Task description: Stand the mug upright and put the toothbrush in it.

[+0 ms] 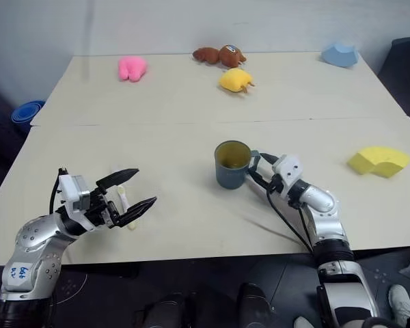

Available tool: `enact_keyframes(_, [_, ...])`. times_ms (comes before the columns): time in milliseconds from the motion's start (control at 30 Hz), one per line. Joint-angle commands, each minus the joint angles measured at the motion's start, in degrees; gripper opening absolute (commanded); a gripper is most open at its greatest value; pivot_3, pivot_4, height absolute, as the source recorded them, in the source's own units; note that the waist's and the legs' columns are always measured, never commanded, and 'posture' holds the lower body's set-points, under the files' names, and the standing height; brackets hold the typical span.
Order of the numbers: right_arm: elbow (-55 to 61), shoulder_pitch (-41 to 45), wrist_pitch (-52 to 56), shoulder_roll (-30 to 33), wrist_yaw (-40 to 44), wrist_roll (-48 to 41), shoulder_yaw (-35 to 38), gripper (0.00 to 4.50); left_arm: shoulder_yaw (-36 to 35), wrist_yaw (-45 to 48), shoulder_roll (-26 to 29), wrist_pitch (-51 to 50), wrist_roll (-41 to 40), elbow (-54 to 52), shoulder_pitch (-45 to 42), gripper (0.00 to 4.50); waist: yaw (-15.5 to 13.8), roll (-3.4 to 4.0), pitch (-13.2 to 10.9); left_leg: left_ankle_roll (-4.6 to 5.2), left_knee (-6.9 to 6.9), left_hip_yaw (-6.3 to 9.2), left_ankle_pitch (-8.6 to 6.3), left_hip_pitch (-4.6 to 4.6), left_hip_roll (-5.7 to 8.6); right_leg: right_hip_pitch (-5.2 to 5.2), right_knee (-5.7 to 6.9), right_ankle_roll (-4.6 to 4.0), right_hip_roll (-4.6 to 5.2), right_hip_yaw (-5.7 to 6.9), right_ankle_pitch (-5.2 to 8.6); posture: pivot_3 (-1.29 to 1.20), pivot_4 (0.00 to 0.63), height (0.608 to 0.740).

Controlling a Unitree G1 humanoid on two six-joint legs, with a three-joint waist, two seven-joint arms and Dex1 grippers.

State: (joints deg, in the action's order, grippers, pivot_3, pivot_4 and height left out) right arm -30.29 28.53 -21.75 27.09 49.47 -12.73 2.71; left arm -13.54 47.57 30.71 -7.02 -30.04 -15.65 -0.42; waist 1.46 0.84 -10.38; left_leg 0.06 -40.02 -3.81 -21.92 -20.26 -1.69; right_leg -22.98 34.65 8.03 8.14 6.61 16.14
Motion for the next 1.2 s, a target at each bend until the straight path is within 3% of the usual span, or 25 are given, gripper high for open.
enact_keyframes(33, [12.0, -6.7, 4.9, 6.2, 8.4, -8.5, 4.0, 4.28, -9.6, -1.4, 2.4, 0.9, -0.6, -1.0, 7.0, 4.5, 0.0, 0.0, 0.0, 0.0, 0.0, 0.0, 0.0, -0.02, 0.0, 0.0, -0.01, 0.0, 0.0, 0.02, 0.0, 0.0, 0.15, 0.74])
enact_keyframes(300, [28.8, -22.3, 5.9, 11.9, 25.0, -23.9, 11.1, 4.41, -30.7, -7.1, 2.1, -2.3, -1.2, 3.1, 24.3, 4.5, 0.0, -0.09, -0.1, 0.04, 0.06, -0.02, -0.05, 0.09, -0.06, 0.2, -0.26, -0.02, -0.02, 0.07, 0.01, 0.0, 0.15, 0.74])
enact_keyframes(367, [32.5, -27.2, 13.2, 15.2, 30.8, -29.3, 11.5, 4.41, -35.0, -9.9, 2.0, -6.3, -0.9, 5.3, 28.8, 4.5, -0.1, -0.1, -0.1, 0.08, 0.06, 0.0, -0.13, 0.11, -0.06, 0.23, -0.33, -0.02, -0.01, 0.05, 0.01, 0.0, 0.15, 0.74])
enact_keyframes(433, [32.7, -28.0, 9.6, 13.5, 30.9, -28.2, 11.9, 4.41, -38.0, -13.7, 2.2, -12.7, -3.1, 5.2, 30.8, 4.5, -0.1, -0.31, -0.1, 0.13, 0.08, 0.1, -0.21, 0.13, -0.08, 0.24, -0.39, -0.03, -0.02, 0.03, 0.02, 0.0, 0.15, 0.74])
enact_keyframes(567, [32.0, -28.0, 2.4, 9.7, 31.0, -24.6, 11.7, 4.41, -36.9, -15.7, 4.5, -23.3, -7.9, -4.3, 31.5, 4.5, -1.5, -0.59, 0.0, 0.14, -0.03, 0.3, -0.21, 0.17, -0.17, 0.38, -0.59, -0.09, 0.08, -0.05, 0.05, 0.0, 0.15, 0.74])
enact_keyframes(733, [32.3, -27.5, 1.8, 8.7, 30.9, -23.6, 11.4, 4.41, -30.9, -30.1, 12.0, -47.6, -19.2, -15.6, 19.2, 4.5, -3.0, -0.54, 0.0, 0.23, -0.06, 0.5, -0.17, 0.16, 0.02, 0.4, -0.46, -0.09, 0.36, -0.24, 0.05, 0.0, 0.15, 0.74])
enact_keyframes(833, [31.2, -26.3, 1.8, 8.7, 30.2, -22.5, 11.3, 4.41, -25.0, -41.3, 14.4, -63.6, -25.0, -17.3, 5.0, 4.5, -2.7, -0.54, 0.0, 0.21, -0.07, 0.62, -0.16, 0.21, 0.03, 0.41, -0.25, -0.08, 0.33, -0.29, 0.03, 0.0, 0.15, 0.74])
enact_keyframes(900, [30.8, -25.7, 1.9, 8.7, 30.0, -22.0, 11.2, 4.41, -21.3, -46.8, 13.0, -71.7, -27.5, -17.9, -3.6, 4.5, -2.6, -0.52, 0.0, 0.2, -0.06, 0.59, -0.15, 0.27, 0.05, 0.4, -0.12, -0.04, 0.29, -0.27, 0.01, 0.0, 0.15, 0.74])
enact_keyframes(1000, [30.5, -25.3, 2.0, 8.7, 29.7, -21.6, 11.3, 4.41, -16.6, -54.9, 6.8, -83.3, -26.0, -16.4, -13.9, 4.5, -1.9, -0.52, 0.0, 0.15, 0.0, 0.52, -0.18, 0.41, 0.21, 0.39, 0.04, -0.03, 0.17, -0.19, 0.01, 0.0, 0.15, 0.74])
enact_keyframes(1200, [31.3, -25.9, 2.1, 8.6, 28.8, -21.9, 12.1, 4.41, -9.9, -66.1, -5.0, -85.5, -20.2, -11.4, -21.8, 4.5, -1.5, -0.55, 0.0, 0.05, -0.02, 0.43, -0.16, 0.43, 0.13, 0.42, -0.04, -0.03, 0.01, -0.24, 0.01, 0.0, 0.15, 0.74])
